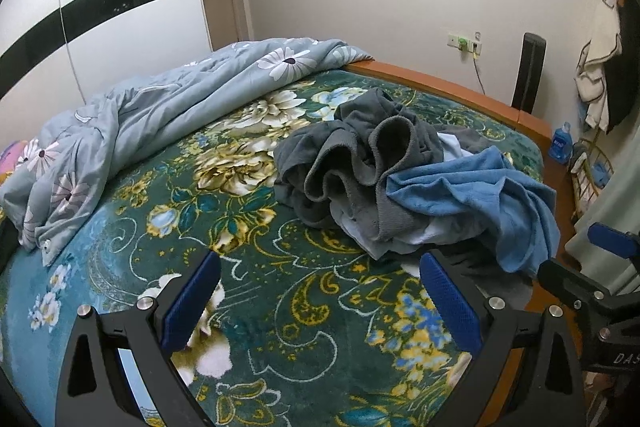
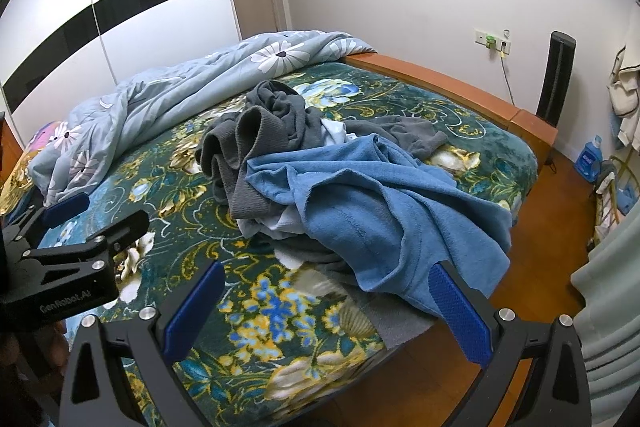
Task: Fold clothes
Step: 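Reach both grippers toward the clothes pile on the bed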
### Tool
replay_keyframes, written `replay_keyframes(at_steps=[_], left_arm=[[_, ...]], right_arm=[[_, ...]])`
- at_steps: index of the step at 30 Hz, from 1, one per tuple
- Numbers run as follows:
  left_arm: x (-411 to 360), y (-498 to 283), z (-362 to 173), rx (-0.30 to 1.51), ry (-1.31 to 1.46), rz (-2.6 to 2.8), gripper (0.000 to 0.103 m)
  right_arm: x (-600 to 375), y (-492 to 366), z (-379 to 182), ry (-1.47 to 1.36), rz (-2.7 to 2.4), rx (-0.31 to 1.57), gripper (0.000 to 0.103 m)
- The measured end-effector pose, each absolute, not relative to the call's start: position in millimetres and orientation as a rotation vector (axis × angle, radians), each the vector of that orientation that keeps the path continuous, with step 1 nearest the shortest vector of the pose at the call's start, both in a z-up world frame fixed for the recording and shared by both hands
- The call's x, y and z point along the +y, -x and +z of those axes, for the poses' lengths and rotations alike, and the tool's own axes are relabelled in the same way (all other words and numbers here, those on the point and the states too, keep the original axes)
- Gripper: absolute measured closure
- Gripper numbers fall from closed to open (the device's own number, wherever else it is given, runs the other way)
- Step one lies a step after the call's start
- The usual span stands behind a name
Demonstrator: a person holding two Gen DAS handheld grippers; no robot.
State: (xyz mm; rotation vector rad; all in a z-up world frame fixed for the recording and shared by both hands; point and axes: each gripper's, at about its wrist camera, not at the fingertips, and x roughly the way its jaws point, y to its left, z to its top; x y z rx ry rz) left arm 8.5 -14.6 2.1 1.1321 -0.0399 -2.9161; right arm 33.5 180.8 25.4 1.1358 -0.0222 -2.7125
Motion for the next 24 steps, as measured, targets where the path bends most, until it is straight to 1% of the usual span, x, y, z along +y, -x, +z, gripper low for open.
replay_keyframes(at_steps=[5,10,24], left_arm=[[-22,-10,5,0.043,-1.114,-2.954,0.003],[-26,-10,7,0.062,-1.066,-2.992,0.000],[-32,-5,0,-0.001,-1.069,-2.992,0.000]], right_arm=[[180,-33,27,-1.111,-2.711,-0.024,0.000],[181,-30,27,-1.087,-2.710,-0.046,0.000],[179,-16,18,-1.082,-2.689,-0.055,0.000]])
